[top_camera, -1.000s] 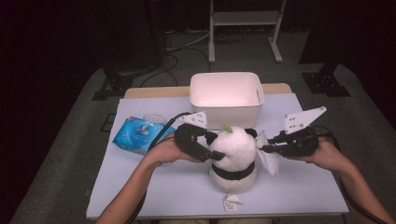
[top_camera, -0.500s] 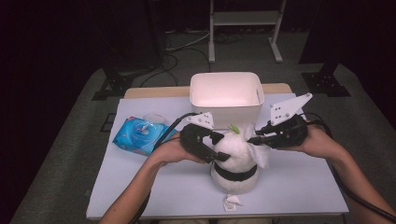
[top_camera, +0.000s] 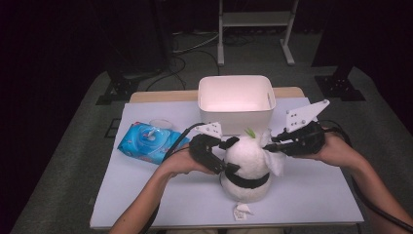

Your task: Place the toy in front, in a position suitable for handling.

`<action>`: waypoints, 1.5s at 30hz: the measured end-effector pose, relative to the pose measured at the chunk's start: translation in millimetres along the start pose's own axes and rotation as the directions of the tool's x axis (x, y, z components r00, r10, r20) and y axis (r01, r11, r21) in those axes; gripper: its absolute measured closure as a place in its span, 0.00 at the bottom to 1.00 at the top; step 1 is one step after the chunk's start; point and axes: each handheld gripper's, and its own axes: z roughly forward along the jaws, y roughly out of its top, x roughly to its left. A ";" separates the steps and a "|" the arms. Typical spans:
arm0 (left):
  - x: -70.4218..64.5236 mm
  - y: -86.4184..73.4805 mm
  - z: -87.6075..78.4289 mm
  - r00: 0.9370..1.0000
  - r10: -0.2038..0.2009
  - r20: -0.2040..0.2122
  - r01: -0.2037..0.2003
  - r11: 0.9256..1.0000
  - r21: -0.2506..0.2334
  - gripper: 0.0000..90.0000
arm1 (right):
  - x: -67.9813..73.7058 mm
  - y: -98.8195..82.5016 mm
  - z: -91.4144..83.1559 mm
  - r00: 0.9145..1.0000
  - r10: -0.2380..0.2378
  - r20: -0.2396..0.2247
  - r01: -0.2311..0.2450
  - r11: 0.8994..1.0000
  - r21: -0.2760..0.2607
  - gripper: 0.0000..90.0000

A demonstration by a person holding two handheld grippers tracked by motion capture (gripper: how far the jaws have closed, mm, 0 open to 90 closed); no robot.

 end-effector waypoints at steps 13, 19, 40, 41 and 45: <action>-6.5 16.3 -33.9 0.998 0.041 -0.040 -0.042 0.999 -0.005 0.38 | 2.8 5.7 -3.0 1.000 -0.005 -0.003 0.005 0.998 -0.063 0.89; -8.0 15.3 -28.1 0.998 0.050 -0.045 -0.048 0.998 0.052 0.37 | 3.8 0.6 1.8 1.000 -0.004 -0.008 0.004 0.999 -0.039 0.89; -11.8 26.8 -5.0 0.997 0.078 -0.029 -0.077 0.996 0.055 0.37 | 2.3 5.2 -4.2 1.000 -0.015 0.005 0.015 1.000 -0.018 0.89; -11.8 26.8 -5.0 0.997 0.078 -0.029 -0.077 0.996 0.055 0.37 | 2.1 3.7 -5.1 1.000 -0.008 0.009 0.008 1.000 -0.015 0.89; -10.4 26.4 -6.0 0.997 0.074 -0.025 -0.072 0.996 0.052 0.37 | -0.5 -6.0 -8.2 0.999 0.005 0.032 -0.005 1.000 0.016 0.89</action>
